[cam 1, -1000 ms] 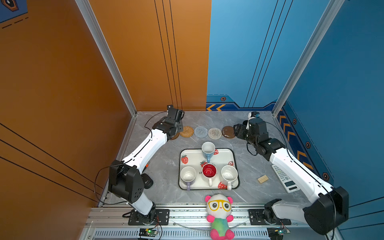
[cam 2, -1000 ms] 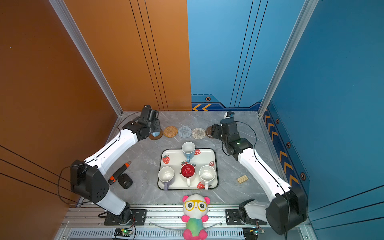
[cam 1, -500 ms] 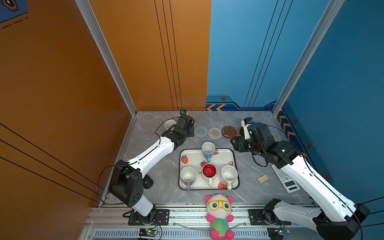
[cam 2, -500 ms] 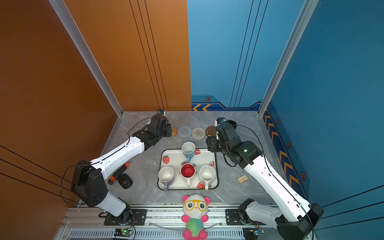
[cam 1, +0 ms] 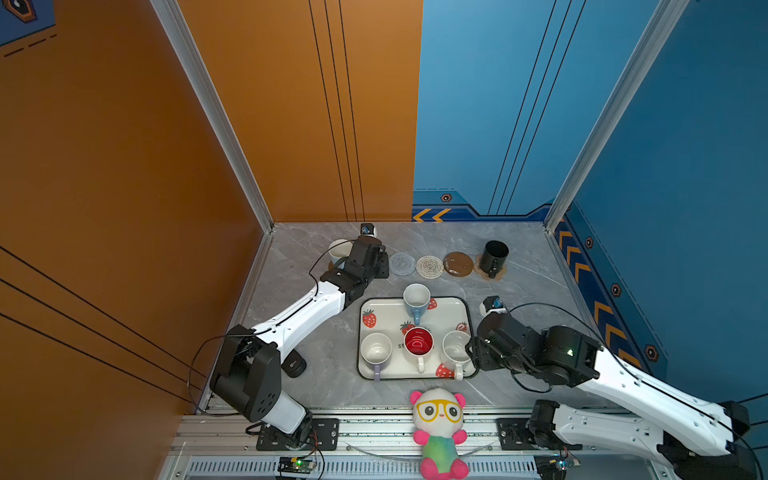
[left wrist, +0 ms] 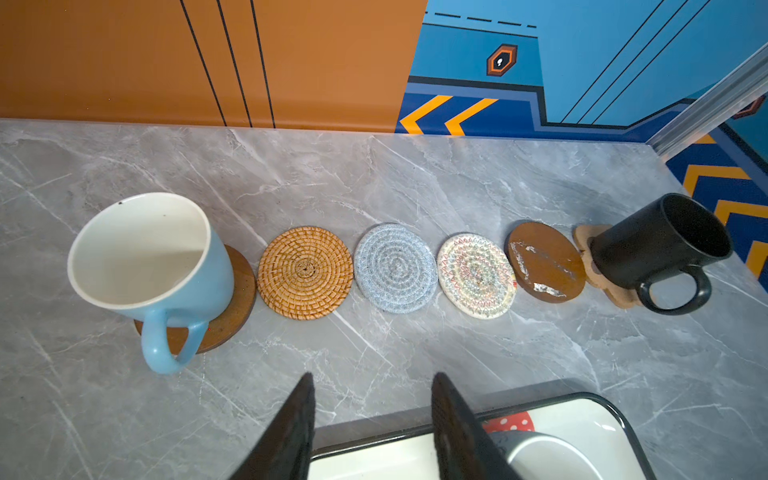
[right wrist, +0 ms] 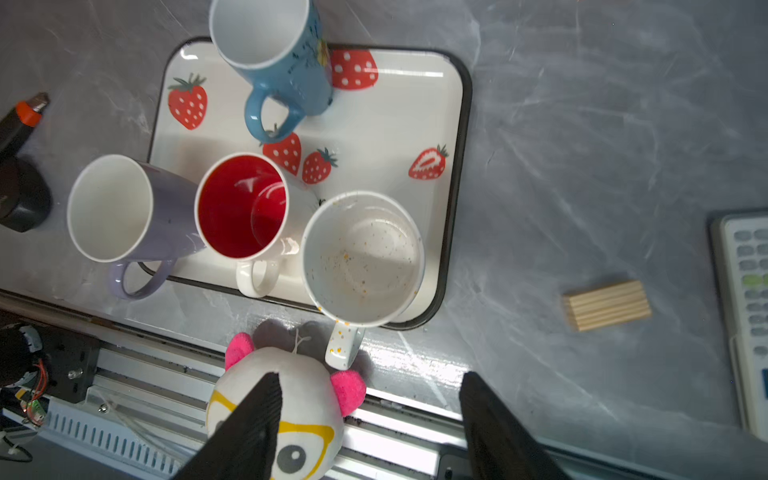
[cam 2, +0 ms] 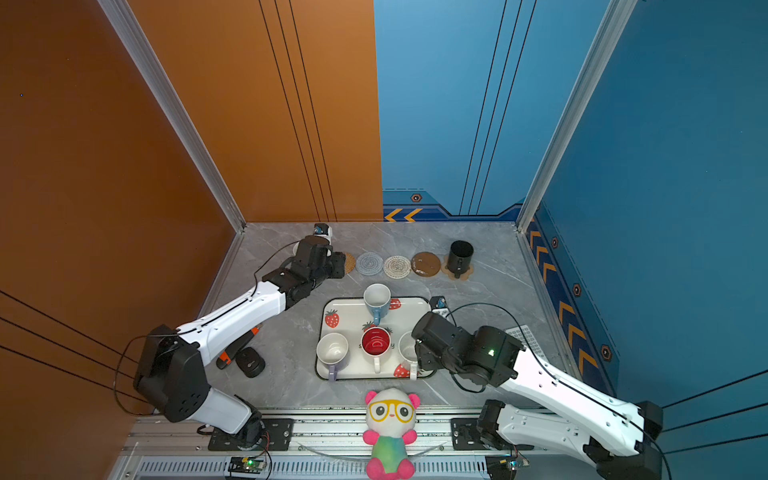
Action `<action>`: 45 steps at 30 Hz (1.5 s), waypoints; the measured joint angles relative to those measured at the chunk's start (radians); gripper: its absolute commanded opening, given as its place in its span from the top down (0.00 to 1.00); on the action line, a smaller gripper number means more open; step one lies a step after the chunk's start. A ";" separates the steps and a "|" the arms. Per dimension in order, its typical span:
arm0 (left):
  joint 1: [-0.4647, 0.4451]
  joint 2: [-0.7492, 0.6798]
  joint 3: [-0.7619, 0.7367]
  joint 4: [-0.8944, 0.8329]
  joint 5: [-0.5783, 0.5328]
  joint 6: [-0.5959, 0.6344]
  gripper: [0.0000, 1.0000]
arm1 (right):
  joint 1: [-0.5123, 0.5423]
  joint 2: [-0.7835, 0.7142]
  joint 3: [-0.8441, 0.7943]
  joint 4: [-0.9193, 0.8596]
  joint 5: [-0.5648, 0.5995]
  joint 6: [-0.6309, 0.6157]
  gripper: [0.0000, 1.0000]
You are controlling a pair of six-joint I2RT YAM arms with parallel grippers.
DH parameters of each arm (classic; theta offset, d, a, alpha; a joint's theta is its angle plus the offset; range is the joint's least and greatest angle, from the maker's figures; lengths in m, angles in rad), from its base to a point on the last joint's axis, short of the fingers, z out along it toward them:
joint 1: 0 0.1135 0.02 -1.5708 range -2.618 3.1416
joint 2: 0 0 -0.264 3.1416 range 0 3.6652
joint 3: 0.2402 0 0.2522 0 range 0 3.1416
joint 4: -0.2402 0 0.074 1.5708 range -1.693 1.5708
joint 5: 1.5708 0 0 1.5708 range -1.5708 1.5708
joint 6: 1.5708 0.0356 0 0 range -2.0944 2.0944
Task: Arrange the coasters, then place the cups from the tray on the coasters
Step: 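Lower right gripper into the speckled white mug on the tray and grasp it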
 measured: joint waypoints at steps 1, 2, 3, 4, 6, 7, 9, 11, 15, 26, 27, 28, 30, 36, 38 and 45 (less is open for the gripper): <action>0.002 -0.008 -0.008 0.002 0.004 0.000 0.53 | 0.029 0.012 -0.011 -0.002 0.007 0.030 0.29; 0.005 -0.014 -0.014 0.006 0.008 0.000 0.53 | 0.054 0.021 -0.021 -0.002 0.014 0.055 0.28; 0.008 -0.021 -0.020 0.011 0.014 0.000 0.53 | 0.081 0.030 -0.033 0.000 0.021 0.085 0.27; 0.011 -0.024 -0.025 0.019 0.020 0.000 0.53 | 0.103 0.036 -0.045 0.004 0.029 0.110 0.26; 0.015 -0.028 -0.032 0.029 0.030 0.000 0.53 | 0.135 0.049 -0.071 0.018 0.035 0.156 0.25; 0.015 -0.028 -0.034 0.034 0.035 0.000 0.53 | 0.148 0.058 -0.087 0.032 0.036 0.177 0.25; 0.018 -0.028 -0.037 0.041 0.043 0.000 0.53 | 0.163 0.076 -0.116 0.060 0.036 0.209 0.24; 0.019 -0.028 -0.037 0.043 0.052 0.000 0.53 | 0.170 0.096 -0.147 0.095 0.035 0.234 0.24; 0.020 -0.030 -0.042 0.050 0.058 0.000 0.52 | 0.171 0.110 -0.199 0.159 0.035 0.268 0.24; 0.035 -0.034 -0.057 0.051 0.065 -0.001 0.51 | 0.161 0.111 -0.259 0.266 0.028 0.297 0.40; 0.036 -0.034 -0.057 0.051 0.066 -0.001 0.51 | 0.156 0.112 -0.266 0.273 0.027 0.298 0.41; 0.036 -0.034 -0.057 0.051 0.068 -0.001 0.51 | 0.151 0.113 -0.270 0.279 0.024 0.298 0.42; 0.038 -0.034 -0.057 0.051 0.069 -0.001 0.51 | 0.140 0.116 -0.277 0.292 0.016 0.300 0.44; 0.042 -0.034 -0.058 0.051 0.069 -0.001 0.51 | 0.109 0.139 -0.286 0.335 -0.015 0.290 0.47; 0.042 -0.034 -0.058 0.051 0.069 -0.001 0.51 | 0.100 0.152 -0.292 0.349 -0.029 0.285 0.48; 0.048 -0.034 -0.058 0.051 0.076 -0.001 0.51 | 0.076 0.174 -0.306 0.370 -0.060 0.277 0.50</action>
